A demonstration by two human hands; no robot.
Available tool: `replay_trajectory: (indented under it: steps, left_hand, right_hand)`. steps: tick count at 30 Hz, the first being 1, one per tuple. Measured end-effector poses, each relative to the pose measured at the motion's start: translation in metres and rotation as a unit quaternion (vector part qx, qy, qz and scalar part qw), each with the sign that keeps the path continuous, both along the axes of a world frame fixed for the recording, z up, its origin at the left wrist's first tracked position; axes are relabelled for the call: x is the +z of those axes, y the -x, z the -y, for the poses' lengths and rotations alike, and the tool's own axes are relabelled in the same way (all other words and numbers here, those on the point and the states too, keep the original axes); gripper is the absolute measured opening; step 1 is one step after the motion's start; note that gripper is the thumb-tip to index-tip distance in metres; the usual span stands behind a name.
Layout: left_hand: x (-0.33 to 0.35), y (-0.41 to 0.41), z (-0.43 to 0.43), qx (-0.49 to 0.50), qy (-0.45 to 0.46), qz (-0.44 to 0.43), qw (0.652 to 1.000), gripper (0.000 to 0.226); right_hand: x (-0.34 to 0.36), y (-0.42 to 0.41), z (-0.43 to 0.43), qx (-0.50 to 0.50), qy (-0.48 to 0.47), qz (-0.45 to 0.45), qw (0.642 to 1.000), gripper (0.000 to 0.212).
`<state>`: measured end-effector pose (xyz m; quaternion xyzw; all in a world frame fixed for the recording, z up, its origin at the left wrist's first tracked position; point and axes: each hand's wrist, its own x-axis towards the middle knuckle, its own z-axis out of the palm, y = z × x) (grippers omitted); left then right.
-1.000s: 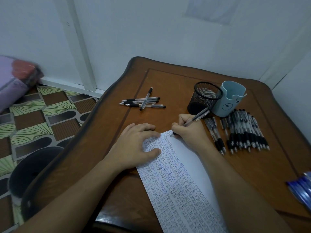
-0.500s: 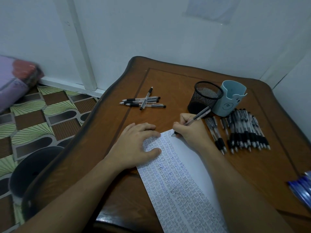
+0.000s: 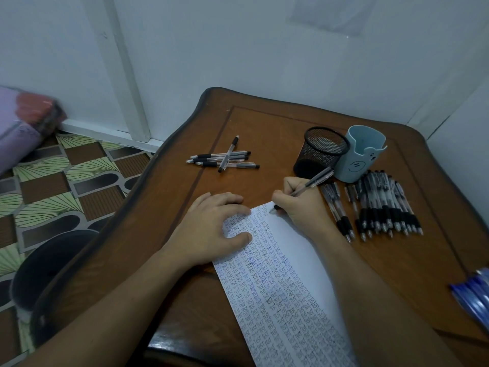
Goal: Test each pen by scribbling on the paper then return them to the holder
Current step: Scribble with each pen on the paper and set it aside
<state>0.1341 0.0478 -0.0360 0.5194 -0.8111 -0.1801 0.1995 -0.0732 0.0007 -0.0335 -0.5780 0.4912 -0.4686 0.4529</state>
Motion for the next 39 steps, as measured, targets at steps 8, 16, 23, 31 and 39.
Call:
replay_trajectory:
  steps: [8,16,23,31,39]
  left_hand:
    - [-0.001,0.000,0.000,-0.001,0.002,0.004,1.000,0.071]
    - [0.000,0.000,0.000,-0.001,0.000,0.003,1.000,0.072]
    - [0.001,0.000,-0.001,-0.001,-0.003,0.003,1.000,0.069]
    - [-0.001,-0.002,-0.002,0.000,0.008,-0.002,1.000,0.071]
    - [0.001,-0.001,-0.005,0.006,0.012,0.008,1.000,0.073]
  right_hand:
    - [-0.003,-0.001,0.002,0.004,0.005,-0.004,1.000,0.051]
    - [-0.004,0.000,0.003,-0.006,0.007,0.004,1.000,0.048]
    - [-0.001,0.006,0.007,-0.039,-0.004,0.043,0.998,0.050]
    - [0.019,0.007,-0.002,-0.055,-0.007,0.097,0.994,0.041]
    - [0.063,0.037,-0.023,-0.027,-0.005,-0.040,0.999,0.039]
